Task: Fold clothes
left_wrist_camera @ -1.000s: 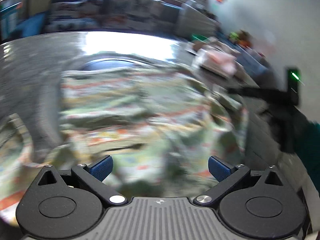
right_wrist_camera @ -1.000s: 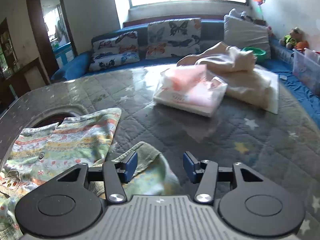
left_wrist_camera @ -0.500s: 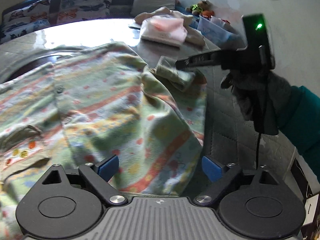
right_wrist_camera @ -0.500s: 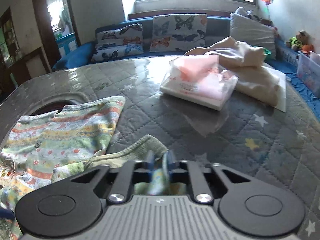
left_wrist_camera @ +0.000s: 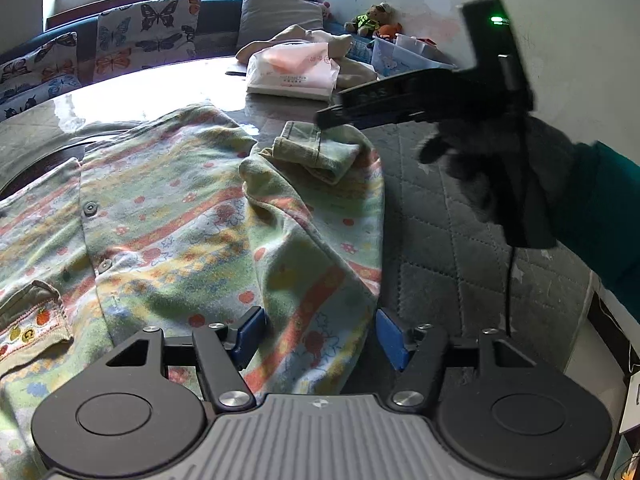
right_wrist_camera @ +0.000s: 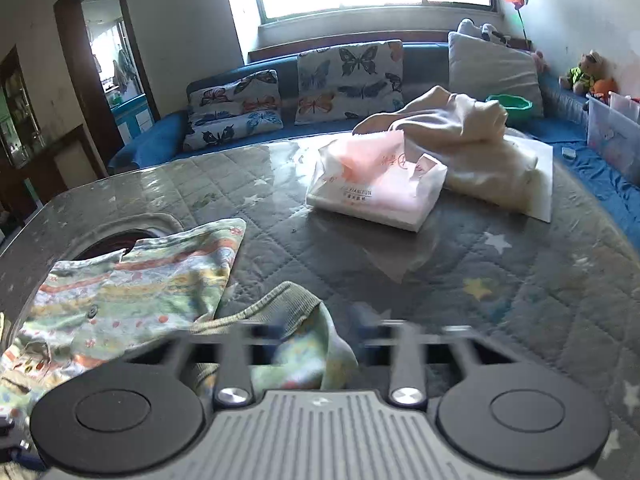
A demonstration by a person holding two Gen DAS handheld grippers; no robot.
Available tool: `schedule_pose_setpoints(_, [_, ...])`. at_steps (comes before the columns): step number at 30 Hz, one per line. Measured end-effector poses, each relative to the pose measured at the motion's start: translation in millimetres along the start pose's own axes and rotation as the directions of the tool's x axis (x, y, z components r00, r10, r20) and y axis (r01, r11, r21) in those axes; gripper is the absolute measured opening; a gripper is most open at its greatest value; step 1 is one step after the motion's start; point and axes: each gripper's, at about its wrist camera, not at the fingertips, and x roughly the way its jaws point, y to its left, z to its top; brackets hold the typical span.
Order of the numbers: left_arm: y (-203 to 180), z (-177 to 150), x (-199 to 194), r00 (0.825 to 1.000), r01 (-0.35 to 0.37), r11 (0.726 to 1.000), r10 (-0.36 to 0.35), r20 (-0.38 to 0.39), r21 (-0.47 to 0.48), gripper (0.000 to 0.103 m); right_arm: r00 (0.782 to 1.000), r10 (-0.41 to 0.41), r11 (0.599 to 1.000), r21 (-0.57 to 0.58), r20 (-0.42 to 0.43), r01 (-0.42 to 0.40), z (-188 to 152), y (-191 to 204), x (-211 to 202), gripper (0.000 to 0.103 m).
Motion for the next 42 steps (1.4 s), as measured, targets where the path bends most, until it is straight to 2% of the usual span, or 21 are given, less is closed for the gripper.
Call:
schedule_pose_setpoints(7, [1, -3, -2, 1.0, 0.012, 1.0, -0.012, 0.005, 0.002, 0.064, 0.999, -0.003, 1.0, -0.029, -0.041, 0.002, 2, 5, 27, 0.052])
schedule_pose_setpoints(9, [1, -4, -2, 1.0, 0.014, 1.0, -0.014, 0.007, 0.002, 0.064, 0.999, -0.003, 0.999, -0.045, -0.046, 0.001, 3, 8, 29, 0.041])
schedule_pose_setpoints(10, [1, -4, -2, 1.0, 0.014, 1.0, -0.014, 0.007, 0.002, 0.064, 0.999, -0.01, 0.998, -0.057, -0.049, 0.007, 3, 10, 29, 0.024])
schedule_pose_setpoints(11, [0, -4, -2, 1.0, 0.013, 1.0, -0.013, 0.007, 0.003, 0.064, 0.998, -0.018, 0.997, -0.07, -0.054, 0.015, 3, 12, 29, 0.016])
schedule_pose_setpoints(12, [0, -4, -2, 1.0, 0.013, 1.0, -0.013, 0.007, 0.005, 0.064, 0.998, -0.027, 0.997, -0.08, -0.051, 0.023, 2, 13, 27, 0.015])
schedule_pose_setpoints(13, [1, -4, -2, 1.0, 0.014, 1.0, -0.014, 0.007, 0.006, 0.064, 0.998, -0.035, 0.996, -0.089, -0.047, 0.031, 2, 14, 25, 0.008])
schedule_pose_setpoints(16, [1, -4, -2, 1.0, 0.02, 1.0, -0.02, 0.007, 0.006, 0.064, 0.998, -0.069, 0.993, -0.094, -0.003, 0.068, 0, 15, 11, 0.004])
schedule_pose_setpoints(20, [2, -5, -2, 1.0, 0.024, 1.0, -0.024, 0.009, 0.011, 0.064, 0.991, -0.111, 0.99, -0.078, 0.072, 0.117, -5, 10, -19, 0.004])
schedule_pose_setpoints(24, [2, -5, -2, 1.0, 0.029, 0.999, -0.029, 0.009, 0.015, 0.064, 0.971, -0.19, 0.979, -0.052, 0.144, 0.199, -13, 2, -55, 0.004])
schedule_pose_setpoints(29, [4, -7, -5, 0.999, 0.041, 0.999, -0.041, 0.005, 0.022, 0.064, 0.926, -0.31, 0.949, 0.008, 0.214, 0.316, -33, -13, -100, 0.004])
schedule_pose_setpoints(32, [4, -9, -6, 0.999, 0.048, 0.998, -0.048, 0.003, 0.032, 0.064, 0.893, -0.412, 0.911, 0.065, 0.183, 0.407, -61, -28, -117, 0.004])
schedule_pose_setpoints(36, [4, -12, -9, 0.998, 0.062, 0.997, -0.062, -0.002, 0.043, 0.066, 0.89, -0.45, 0.886, 0.153, 0.069, 0.437, -96, -50, -121, 0.009])
schedule_pose_setpoints(39, [3, -14, -11, 0.998, 0.069, 0.996, -0.069, -0.009, 0.053, 0.066, 0.888, -0.454, 0.886, 0.135, 0.072, 0.443, -102, -50, -125, 0.013])
schedule_pose_setpoints(42, [2, -17, -14, 0.997, 0.072, 0.996, -0.072, -0.009, 0.053, 0.067, 0.913, -0.392, 0.919, 0.086, 0.112, 0.385, -91, -37, -122, 0.027])
